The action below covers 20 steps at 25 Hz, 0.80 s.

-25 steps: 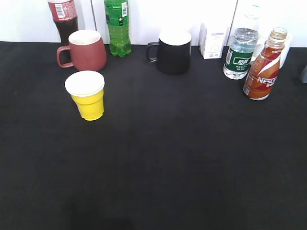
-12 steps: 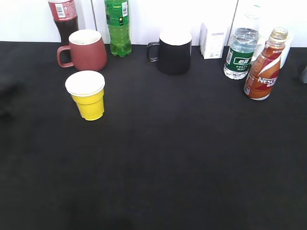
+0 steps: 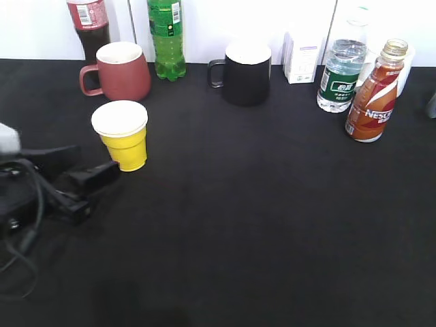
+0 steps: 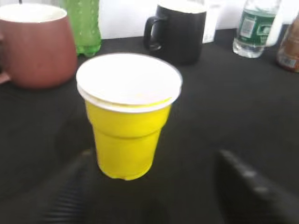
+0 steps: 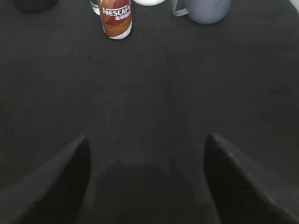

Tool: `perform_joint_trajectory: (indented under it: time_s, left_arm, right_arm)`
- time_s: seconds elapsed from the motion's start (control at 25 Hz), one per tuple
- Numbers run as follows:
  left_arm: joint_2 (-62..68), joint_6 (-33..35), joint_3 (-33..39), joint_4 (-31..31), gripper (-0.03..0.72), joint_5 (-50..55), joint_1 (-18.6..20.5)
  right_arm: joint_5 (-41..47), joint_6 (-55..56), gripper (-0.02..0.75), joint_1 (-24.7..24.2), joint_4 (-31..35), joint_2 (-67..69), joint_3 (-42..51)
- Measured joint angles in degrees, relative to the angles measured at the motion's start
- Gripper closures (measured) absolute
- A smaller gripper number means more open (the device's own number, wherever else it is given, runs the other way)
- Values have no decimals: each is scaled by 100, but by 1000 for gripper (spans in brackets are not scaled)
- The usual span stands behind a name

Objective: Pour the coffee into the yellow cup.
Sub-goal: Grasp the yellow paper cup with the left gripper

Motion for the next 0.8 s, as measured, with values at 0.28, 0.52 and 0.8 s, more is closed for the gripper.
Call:
perform_joint_trajectory:
  time_s: [0.28,0.52,0.8]
  left_arm:
    - [1163,-17,-1004,-201,18,58,0]
    - [1894,-17,-1878,-43,31,79,0]
    - [1988,-17,-1972,-43,192,-9,0]
  right_arm:
    - [0,0,149,0,0,0,0]
    - [0,0,149,0,0,0,0]
    - [0,0,149,0,0,0,0]
